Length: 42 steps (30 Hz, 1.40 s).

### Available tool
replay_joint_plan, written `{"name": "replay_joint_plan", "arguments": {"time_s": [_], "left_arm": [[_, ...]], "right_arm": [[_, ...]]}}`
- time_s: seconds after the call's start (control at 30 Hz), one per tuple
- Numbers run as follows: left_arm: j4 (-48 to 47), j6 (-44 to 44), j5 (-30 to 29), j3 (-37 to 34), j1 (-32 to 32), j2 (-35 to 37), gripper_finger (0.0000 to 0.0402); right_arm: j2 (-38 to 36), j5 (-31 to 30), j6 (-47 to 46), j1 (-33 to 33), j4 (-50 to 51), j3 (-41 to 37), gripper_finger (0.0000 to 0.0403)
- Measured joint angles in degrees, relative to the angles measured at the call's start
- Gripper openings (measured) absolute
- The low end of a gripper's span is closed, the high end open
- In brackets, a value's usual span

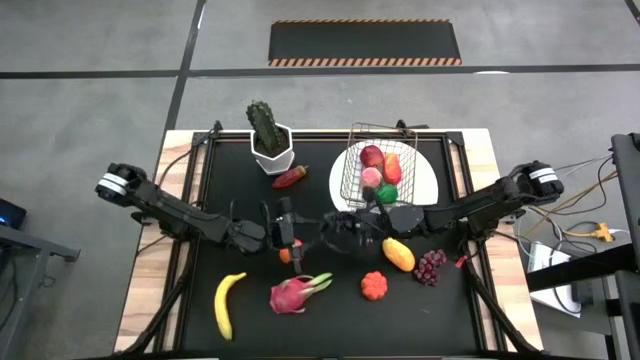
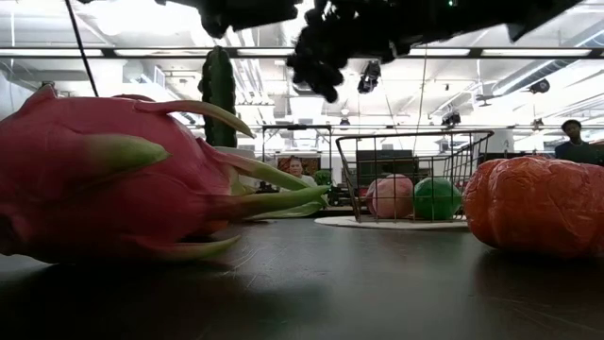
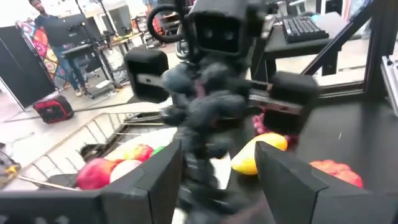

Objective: Build produce basket
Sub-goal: Put the black grapes into the wire basket

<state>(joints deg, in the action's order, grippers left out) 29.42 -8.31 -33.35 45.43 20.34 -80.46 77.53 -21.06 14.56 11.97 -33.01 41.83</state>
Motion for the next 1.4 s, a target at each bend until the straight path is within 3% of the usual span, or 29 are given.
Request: {"name": "replay_joint_plan", "arguments": {"time_s": [0.23, 0.33, 0.57, 0.7, 0.9, 1.23, 1.4], "left_arm": [[-7.53, -7.14, -2.11, -0.53, -0.09, 8.24, 0.0185], [-7.92, -10.01, -3.16, -1.43, -0.09, 11.14, 0.0185], [-7.46, -11.62, -3.19, -5.26, -0.09, 16.19, 0.0185], [-7.52, -11.57, -3.19, -6.72, -0.07, 17.95, 0.0185], [-7.43, -11.51, -3.19, -8.81, -0.07, 20.15, 0.0185], [-7.42, -11.42, -3.19, -9.11, -0.04, 20.65, 0.0185], [-7.41, -11.40, -3.19, -9.09, -0.04, 20.63, 0.0185]], "right_arm": [[-6.82, -22.64, 0.19, -2.62, 27.66, 7.64, 0.0013], [-8.17, -28.12, -4.10, -7.14, 39.00, 11.39, 0.0013], [-7.92, -23.79, -21.32, -22.40, 61.04, 16.37, 0.0013], [-6.64, -18.22, -25.21, -30.28, 62.06, 15.32, 0.0013], [-4.65, -17.52, -29.83, -36.54, 64.12, 15.03, 0.0019], [-4.31, -17.48, -31.49, -39.73, 64.97, 14.99, 0.0135], [-5.02, -17.04, -31.29, -39.76, 66.99, 14.99, 0.0173]]}}
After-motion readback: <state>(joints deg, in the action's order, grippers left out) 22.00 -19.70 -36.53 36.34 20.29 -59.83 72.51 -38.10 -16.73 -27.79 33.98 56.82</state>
